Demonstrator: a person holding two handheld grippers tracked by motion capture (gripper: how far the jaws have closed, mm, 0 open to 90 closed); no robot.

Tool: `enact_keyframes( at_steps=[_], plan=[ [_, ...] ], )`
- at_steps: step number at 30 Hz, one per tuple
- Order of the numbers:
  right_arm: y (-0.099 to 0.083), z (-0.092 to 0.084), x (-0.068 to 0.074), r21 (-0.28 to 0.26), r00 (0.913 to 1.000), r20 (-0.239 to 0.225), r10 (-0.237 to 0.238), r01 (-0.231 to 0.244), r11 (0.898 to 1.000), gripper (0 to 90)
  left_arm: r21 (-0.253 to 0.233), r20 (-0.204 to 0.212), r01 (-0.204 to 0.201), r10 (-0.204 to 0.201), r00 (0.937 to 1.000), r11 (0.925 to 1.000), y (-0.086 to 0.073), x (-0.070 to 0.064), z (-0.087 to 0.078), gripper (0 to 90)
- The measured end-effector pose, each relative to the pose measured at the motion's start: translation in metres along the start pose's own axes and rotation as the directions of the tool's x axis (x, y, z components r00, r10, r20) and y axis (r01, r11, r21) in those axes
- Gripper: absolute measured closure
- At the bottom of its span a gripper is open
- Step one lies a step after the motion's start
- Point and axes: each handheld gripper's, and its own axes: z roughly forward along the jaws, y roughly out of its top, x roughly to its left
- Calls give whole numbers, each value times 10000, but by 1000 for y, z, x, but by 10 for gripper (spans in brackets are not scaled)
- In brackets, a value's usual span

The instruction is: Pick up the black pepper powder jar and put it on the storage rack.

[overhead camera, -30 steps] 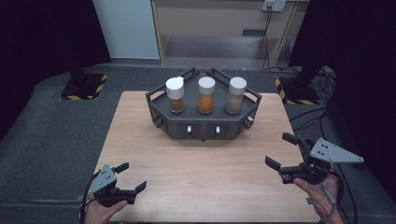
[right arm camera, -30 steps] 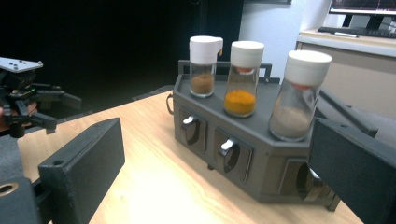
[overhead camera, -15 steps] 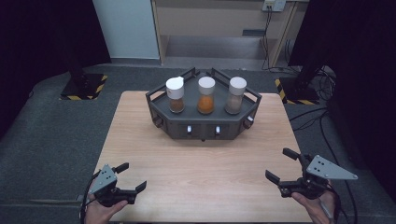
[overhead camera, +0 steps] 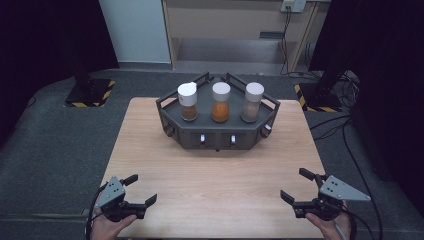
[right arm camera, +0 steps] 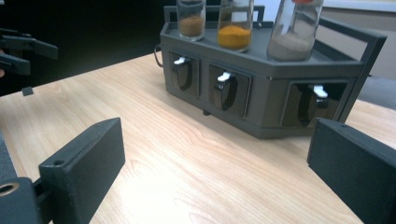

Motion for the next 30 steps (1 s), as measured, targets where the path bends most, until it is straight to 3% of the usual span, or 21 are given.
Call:
enact_keyframes(
  at_steps=[13, 25, 30],
  plan=[
    [-16, 6, -3, 382, 9993, -93, 349, -345, 9987, 50, -59, 14, 45, -45, 10000, 10000, 0, 0, 1, 32],
    [-21, 6, -6, 319, 9993, -174, 336, -331, 9989, 50, -156, 48, 40, -39, 10000, 9999, -1, 0, 0, 32],
    [-24, 8, -12, 258, 9965, -445, 706, -695, 9972, 49, -266, 179, -49, 54, 9998, 9996, -2, 1, 0, 32]
  ],
)
